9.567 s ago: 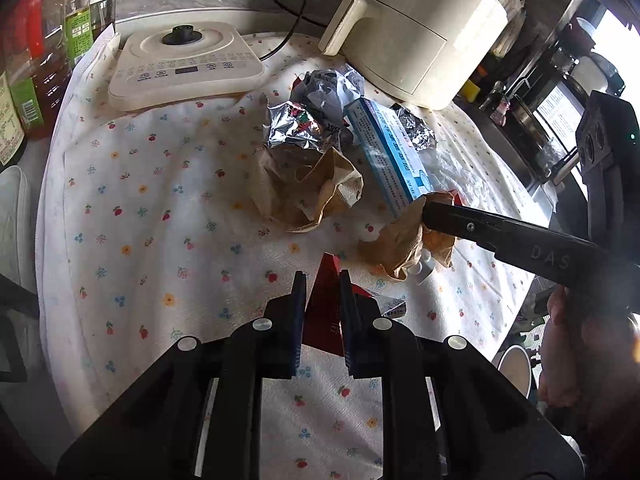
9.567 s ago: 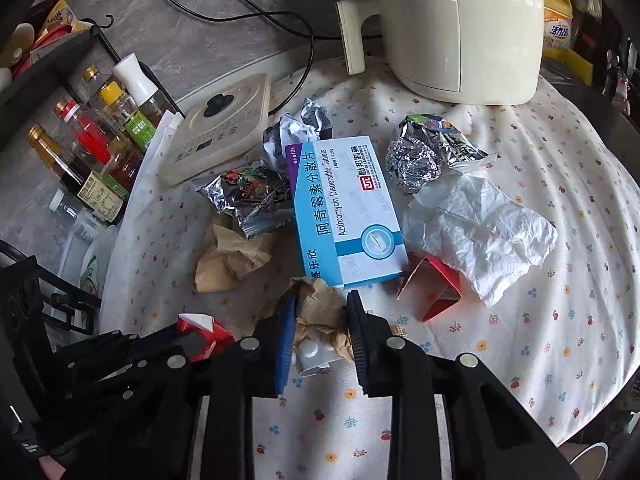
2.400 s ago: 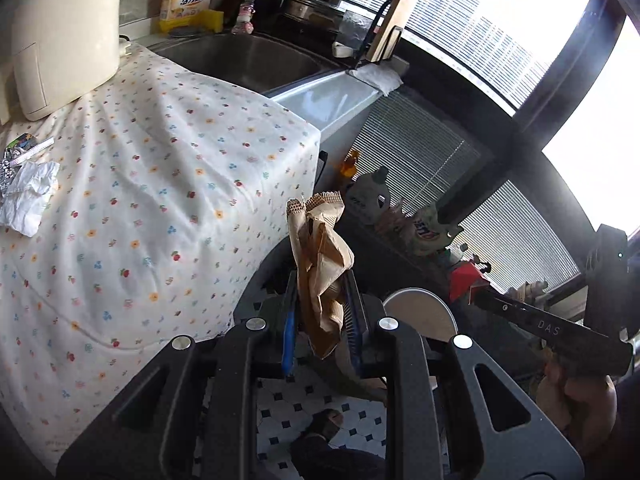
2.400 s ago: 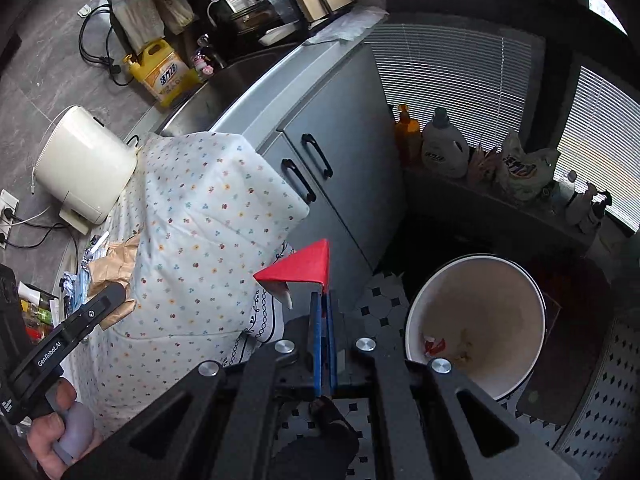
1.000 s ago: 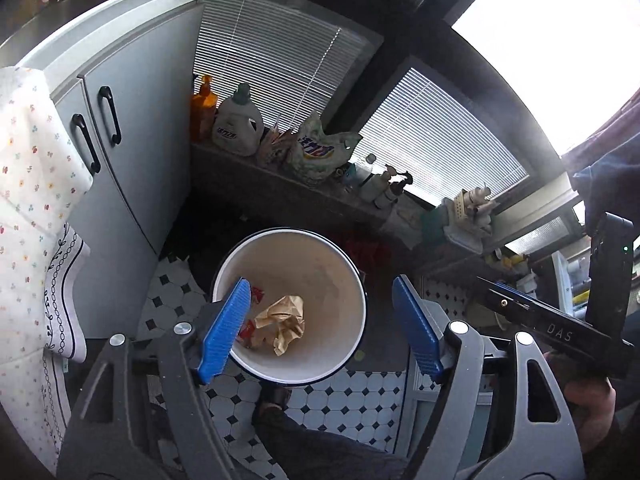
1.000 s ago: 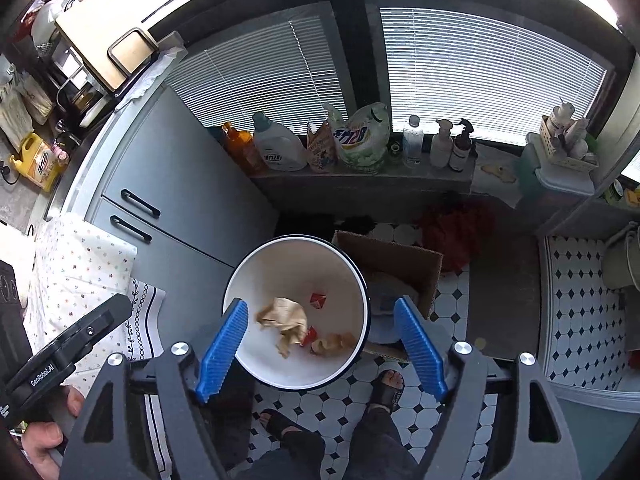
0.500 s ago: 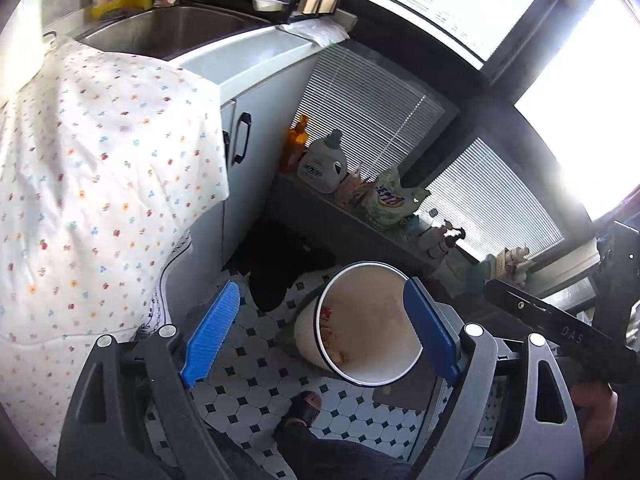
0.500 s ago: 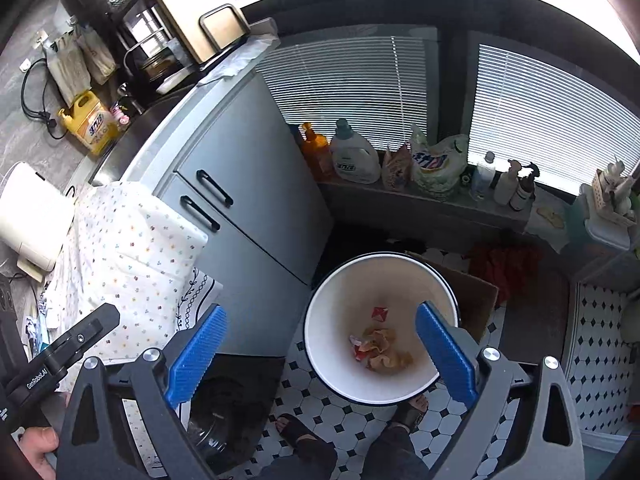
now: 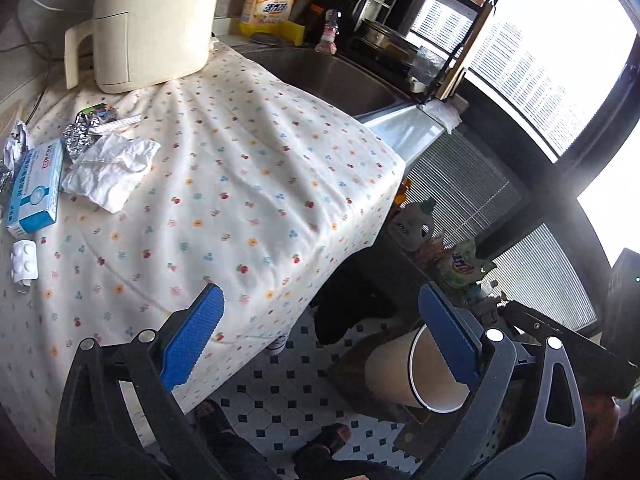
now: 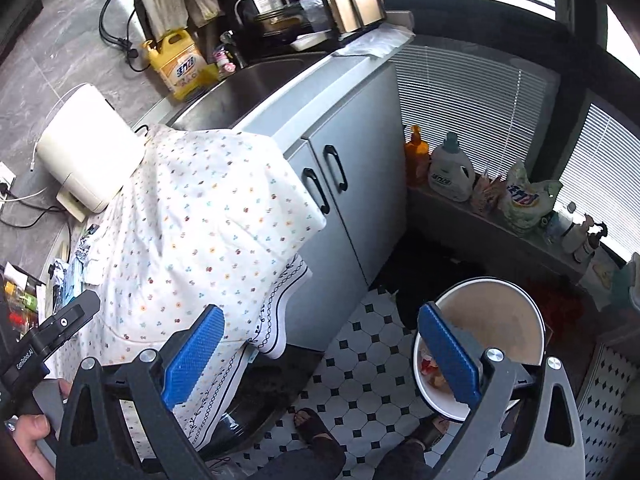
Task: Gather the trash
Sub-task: 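Move both tools back over the counter, then grasp the white blister pack with the left tool while the right tool grasps the white tissue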
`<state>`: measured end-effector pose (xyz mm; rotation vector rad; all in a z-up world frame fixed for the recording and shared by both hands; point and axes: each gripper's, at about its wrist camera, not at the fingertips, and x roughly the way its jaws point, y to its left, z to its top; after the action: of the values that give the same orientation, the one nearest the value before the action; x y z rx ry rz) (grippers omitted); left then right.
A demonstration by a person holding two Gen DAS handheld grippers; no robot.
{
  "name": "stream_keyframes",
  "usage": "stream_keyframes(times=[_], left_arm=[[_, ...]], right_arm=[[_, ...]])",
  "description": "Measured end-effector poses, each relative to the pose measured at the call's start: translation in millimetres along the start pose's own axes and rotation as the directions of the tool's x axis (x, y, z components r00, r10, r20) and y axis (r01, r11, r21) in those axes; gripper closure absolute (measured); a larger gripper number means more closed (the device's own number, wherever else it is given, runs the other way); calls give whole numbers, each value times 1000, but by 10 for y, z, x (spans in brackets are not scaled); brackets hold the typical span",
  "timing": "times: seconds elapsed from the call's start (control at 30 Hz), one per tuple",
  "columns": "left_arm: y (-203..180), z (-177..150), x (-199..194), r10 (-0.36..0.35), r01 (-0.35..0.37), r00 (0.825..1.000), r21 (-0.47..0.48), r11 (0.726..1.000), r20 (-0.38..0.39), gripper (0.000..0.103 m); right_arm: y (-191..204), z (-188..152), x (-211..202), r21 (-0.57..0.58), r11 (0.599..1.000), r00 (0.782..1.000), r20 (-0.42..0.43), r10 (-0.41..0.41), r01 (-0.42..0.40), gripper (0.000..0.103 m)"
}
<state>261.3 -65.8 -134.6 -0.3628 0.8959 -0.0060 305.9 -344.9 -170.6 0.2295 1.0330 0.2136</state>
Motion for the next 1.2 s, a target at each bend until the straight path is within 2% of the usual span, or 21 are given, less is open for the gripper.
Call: stream_keyframes(times=[0.33, 0.57, 0.73, 0.8, 0.83, 0.9, 0.93, 0.97, 1.2], left_arm=[[950, 65, -329, 87, -79, 994, -117, 990, 60, 6], [1547, 61, -494, 152, -131, 985, -205, 970, 88, 6], [1950, 57, -564, 217, -184, 970, -256, 949, 109, 8], [2111, 46, -535, 219, -187, 971, -278, 942, 91, 14], [2182, 37, -502, 217, -188, 973, -282, 941, 76, 21], [2295, 23, -387, 218, -204, 976, -277, 939, 20, 43], [2351, 13, -326, 216, -211, 976, -276, 938, -13, 68], [2399, 5, -292, 204, -205, 978, -280, 938, -32, 74], [2388, 39, -553, 162, -149, 986, -208, 967, 47, 76]], right_arm=[[888, 2, 263, -114, 992, 998, -31, 55, -58, 8], [1420, 0, 422, -183, 979, 996, -40, 79, -85, 8], [1794, -23, 557, -217, 970, 994, -48, 100, -108, 8], [1965, -28, 616, -225, 967, 992, -50, 115, -123, 8], [2054, -27, 648, -232, 964, 991, -50, 121, -130, 8], [2222, -16, 708, -246, 959, 990, -50, 131, -139, 8], [2302, -16, 739, -250, 958, 990, -51, 134, -143, 8], [2378, -13, 771, -252, 956, 989, -54, 138, -147, 8], [2896, -24, 977, -302, 935, 982, -94, 164, -185, 10]])
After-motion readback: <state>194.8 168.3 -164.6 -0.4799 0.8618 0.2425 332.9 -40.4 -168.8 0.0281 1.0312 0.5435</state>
